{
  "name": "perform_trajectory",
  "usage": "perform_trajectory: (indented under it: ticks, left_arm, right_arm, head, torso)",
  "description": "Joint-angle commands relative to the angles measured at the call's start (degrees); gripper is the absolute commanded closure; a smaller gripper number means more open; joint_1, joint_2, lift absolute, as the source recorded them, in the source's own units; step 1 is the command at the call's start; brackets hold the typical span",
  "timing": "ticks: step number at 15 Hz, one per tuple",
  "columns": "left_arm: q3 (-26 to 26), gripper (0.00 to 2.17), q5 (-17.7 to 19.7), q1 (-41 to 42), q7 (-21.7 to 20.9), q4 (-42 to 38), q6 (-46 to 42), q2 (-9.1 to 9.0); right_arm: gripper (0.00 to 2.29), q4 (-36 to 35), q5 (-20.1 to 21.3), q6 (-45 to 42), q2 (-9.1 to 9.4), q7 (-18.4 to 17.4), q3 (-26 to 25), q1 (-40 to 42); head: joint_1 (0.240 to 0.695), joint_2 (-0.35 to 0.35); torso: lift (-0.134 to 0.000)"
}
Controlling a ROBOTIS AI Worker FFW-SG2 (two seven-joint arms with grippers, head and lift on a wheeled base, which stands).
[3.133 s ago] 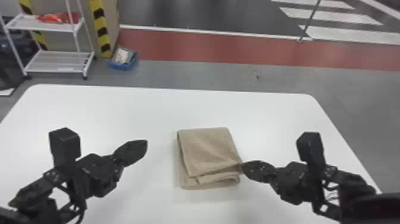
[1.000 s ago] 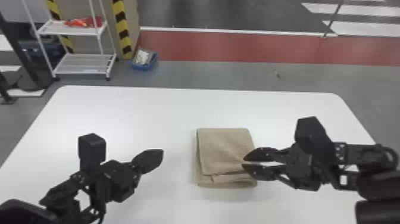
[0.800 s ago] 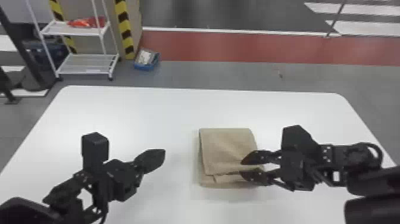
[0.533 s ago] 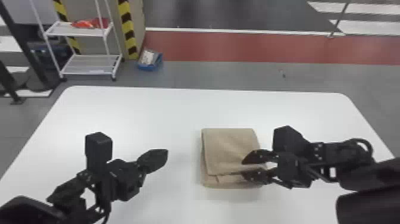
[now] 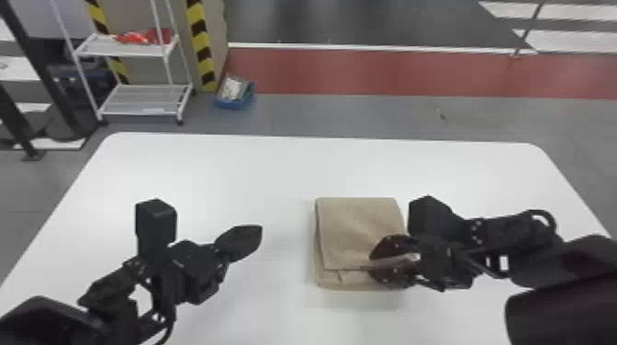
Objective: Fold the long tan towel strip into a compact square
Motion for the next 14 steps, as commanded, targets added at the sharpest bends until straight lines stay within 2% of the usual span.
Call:
perform_trajectory:
  ticks: [1, 6, 9, 14]
  left_arm:
    - [-0.11, 1.72, 0.00, -0.47, 0.01, 0.28, 0.00, -0.11]
    - [-0.02, 1.72, 0.26, -0.74, -0.08, 0.80, 0.00, 0.07]
    - [-0.02, 1.72, 0.44, -1.09, -0.08, 0.89, 0.00, 0.16]
    - [-0.02, 1.72, 0.53, -1.97, -0.08, 1.07, 0.00, 0.07]
  right_arm:
    - [0.84, 1.41, 1.07, 0.18, -0.07, -0.02, 0.90, -0.96]
    - [0.84, 5.98, 2.91, 1.77, 0.54, -0.02, 3.36, -5.35]
    - [0.94, 6.07, 2.56, 2.47, 1.34, 0.16, 4.06, -6.41]
    - [1.02, 5.80, 2.03, 3.52, 1.34, 1.05, 3.88, -6.67]
  head:
    - [0.695, -0.026]
    - [0.695, -0.026]
    - [0.695, -0.017]
    - [0.695, -0.004]
  torso:
    - [-0.124]
    - [-0.124]
    - [-0.124]
    - [-0.124]
